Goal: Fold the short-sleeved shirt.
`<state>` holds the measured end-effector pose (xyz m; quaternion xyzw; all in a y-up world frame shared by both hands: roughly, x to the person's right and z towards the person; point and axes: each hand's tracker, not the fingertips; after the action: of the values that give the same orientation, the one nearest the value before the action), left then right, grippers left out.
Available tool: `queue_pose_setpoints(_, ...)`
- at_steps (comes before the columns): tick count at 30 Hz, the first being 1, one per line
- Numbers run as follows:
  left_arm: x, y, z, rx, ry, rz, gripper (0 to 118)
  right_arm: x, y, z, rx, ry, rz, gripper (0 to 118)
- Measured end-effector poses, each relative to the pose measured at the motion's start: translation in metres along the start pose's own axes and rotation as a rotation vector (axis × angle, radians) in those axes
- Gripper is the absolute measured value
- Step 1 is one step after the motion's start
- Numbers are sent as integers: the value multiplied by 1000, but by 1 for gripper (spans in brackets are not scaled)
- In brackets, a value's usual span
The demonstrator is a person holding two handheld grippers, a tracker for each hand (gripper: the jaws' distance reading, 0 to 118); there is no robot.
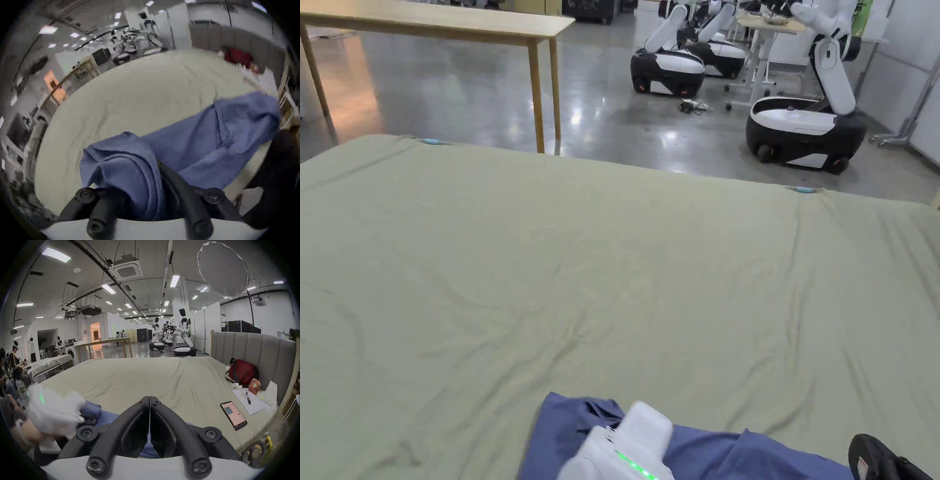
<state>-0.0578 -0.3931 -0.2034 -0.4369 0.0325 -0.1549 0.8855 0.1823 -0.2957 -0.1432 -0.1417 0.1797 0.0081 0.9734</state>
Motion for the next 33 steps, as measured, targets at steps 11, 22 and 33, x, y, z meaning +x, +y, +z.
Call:
queue_pose_setpoints(11, 30, 12, 9, 62, 216, -239, 97, 37, -6, 1, -21, 3, -66, 7)
queue_pose_setpoints(22, -114, -16, 57, 292, -369, 594, 18, 41, -9, -1, -35, 23, -99, 7)
queue_pose_setpoints(33, -41, -34, -37, 18, -811, 750, 4, 40, -11, -6, -53, 19, -132, 7)
